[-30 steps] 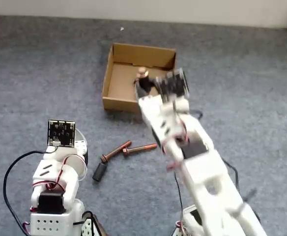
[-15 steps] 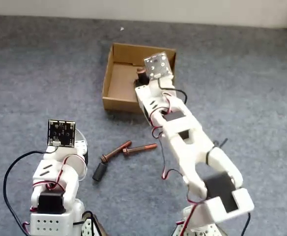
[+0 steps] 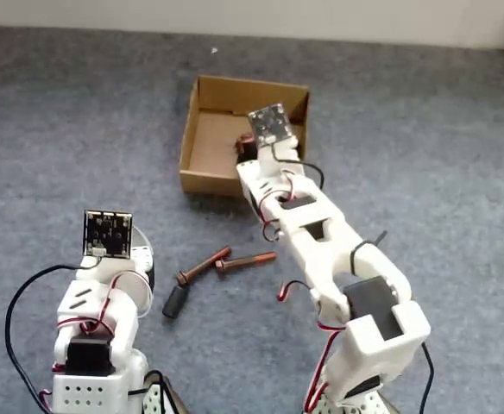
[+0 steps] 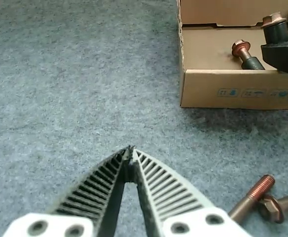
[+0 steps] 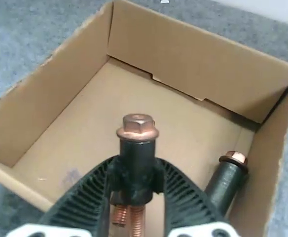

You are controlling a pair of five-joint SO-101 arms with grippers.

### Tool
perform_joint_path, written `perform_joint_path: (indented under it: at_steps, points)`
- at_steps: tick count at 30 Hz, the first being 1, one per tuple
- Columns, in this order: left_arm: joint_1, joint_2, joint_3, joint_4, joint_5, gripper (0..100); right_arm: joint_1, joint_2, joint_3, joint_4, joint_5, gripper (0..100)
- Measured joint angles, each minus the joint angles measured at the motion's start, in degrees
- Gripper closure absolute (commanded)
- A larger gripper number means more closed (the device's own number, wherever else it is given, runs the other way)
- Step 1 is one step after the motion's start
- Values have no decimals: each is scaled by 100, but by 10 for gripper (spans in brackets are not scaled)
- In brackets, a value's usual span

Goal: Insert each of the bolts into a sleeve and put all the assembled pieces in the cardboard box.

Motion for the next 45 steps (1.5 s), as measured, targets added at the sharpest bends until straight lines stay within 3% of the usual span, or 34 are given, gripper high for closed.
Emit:
perform_joint_path:
  at_steps: [11, 23, 29, 34, 38, 45]
  points:
    - [0, 0, 0, 0, 0, 995, 18, -132, -62, 185, -9, 872]
    - [0, 0, 0, 0, 0, 995, 18, -2945, -62, 3982, -9, 872]
    - [0, 0, 0, 0, 0, 995, 18, -3314, -62, 5468, -9, 845]
    - [-132, 0, 0, 0, 9, 993, 18, -3323, 44, 5662, -466, 734]
    - [-158, 0, 0, 0, 0, 993, 18, -2927, 202, 5662, -958, 728]
    - [-158, 0, 0, 0, 0, 993, -88, -1662, 185, 5116, -1011, 728]
